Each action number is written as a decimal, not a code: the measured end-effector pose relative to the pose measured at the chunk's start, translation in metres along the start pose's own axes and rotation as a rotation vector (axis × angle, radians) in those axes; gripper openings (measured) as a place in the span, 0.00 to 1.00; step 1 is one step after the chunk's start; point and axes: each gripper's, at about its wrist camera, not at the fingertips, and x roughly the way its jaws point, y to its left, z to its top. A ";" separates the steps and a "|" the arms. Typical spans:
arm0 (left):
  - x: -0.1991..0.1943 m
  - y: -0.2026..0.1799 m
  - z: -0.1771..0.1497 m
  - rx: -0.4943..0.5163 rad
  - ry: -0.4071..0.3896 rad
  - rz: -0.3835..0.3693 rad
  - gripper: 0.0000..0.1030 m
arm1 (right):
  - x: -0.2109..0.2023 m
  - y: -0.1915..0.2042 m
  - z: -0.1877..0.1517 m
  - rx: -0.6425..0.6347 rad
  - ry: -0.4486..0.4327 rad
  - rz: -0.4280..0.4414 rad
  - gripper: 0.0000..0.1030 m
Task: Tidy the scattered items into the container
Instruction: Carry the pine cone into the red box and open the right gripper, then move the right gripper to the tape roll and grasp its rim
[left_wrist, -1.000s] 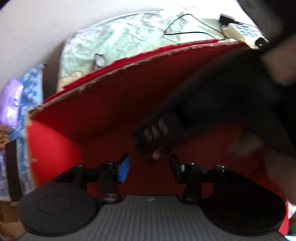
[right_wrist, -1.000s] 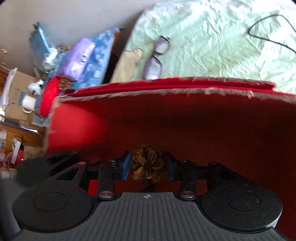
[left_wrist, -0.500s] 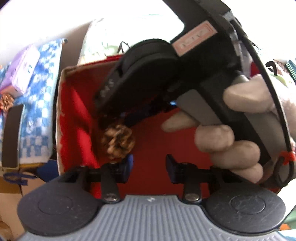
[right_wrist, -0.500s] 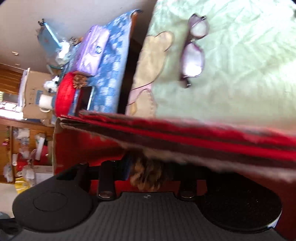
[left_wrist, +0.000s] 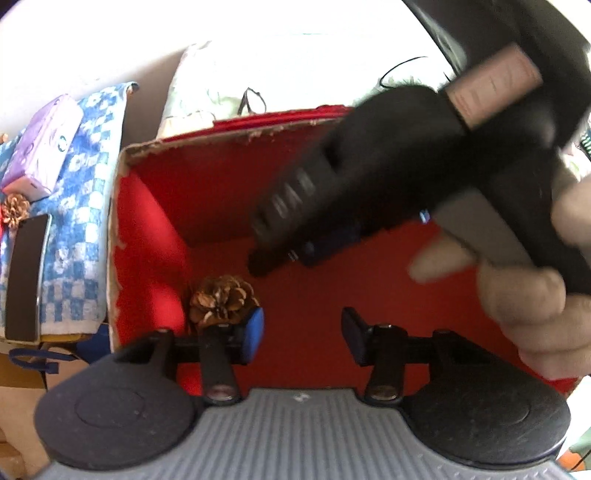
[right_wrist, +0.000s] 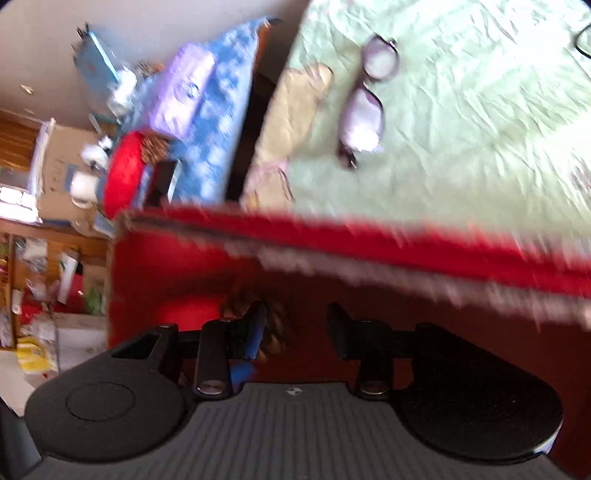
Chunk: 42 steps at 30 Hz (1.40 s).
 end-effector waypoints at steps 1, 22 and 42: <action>-0.004 -0.001 -0.002 0.004 -0.005 -0.007 0.50 | 0.002 -0.001 -0.002 0.006 0.015 -0.004 0.39; -0.050 -0.015 -0.020 0.020 -0.177 0.009 0.58 | 0.007 0.008 -0.001 -0.030 -0.056 0.029 0.23; -0.128 0.015 -0.113 0.054 -0.326 -0.087 0.69 | -0.086 0.074 -0.099 -0.165 -0.353 -0.097 0.28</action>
